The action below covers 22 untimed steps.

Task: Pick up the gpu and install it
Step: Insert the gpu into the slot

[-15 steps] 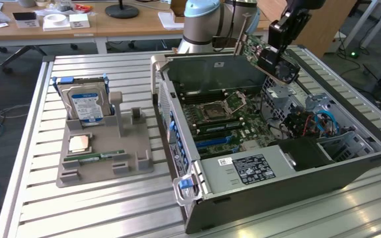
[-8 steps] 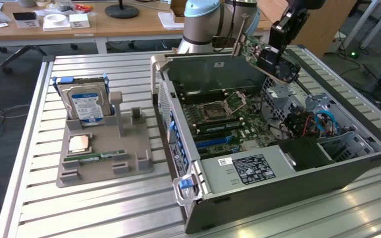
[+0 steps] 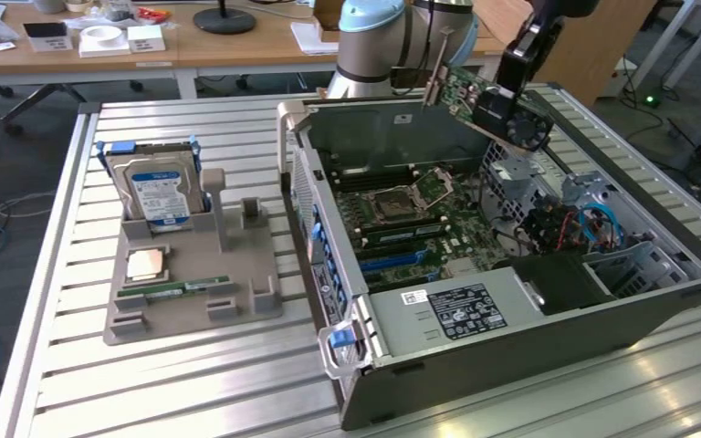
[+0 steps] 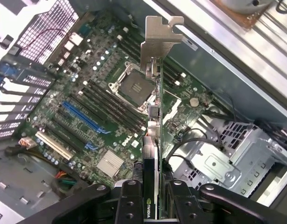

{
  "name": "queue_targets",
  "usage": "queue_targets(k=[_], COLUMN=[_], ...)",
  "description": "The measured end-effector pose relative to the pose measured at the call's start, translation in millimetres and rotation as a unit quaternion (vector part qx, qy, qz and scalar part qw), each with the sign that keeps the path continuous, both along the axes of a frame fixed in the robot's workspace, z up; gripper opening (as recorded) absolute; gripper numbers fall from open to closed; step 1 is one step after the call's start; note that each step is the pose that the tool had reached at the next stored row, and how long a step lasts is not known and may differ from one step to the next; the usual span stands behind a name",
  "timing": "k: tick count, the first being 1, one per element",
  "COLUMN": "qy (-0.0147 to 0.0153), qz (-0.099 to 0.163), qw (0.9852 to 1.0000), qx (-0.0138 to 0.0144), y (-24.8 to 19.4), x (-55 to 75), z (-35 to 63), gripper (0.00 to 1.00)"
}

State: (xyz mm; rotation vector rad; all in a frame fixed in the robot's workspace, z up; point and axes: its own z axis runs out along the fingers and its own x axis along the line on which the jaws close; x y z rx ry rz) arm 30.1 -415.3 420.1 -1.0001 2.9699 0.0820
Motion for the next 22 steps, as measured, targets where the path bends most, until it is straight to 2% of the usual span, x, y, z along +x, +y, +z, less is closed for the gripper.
queue_targets(k=[6, 12, 17, 22], qy=[0.0, 0.0, 0.0, 0.0], qz=[0.04, 0.083, 0.121, 0.159], qw=[0.9992, 0.9966, 0.9926, 0.9872], qx=[0.0, 0.0, 0.0, 0.0], y=[0.0, 0.0, 0.0, 0.0], x=[0.0, 0.0, 0.0, 0.0], z=[0.0, 0.0, 0.0, 0.0], gripper=[0.26, 0.26, 0.26, 0.26])
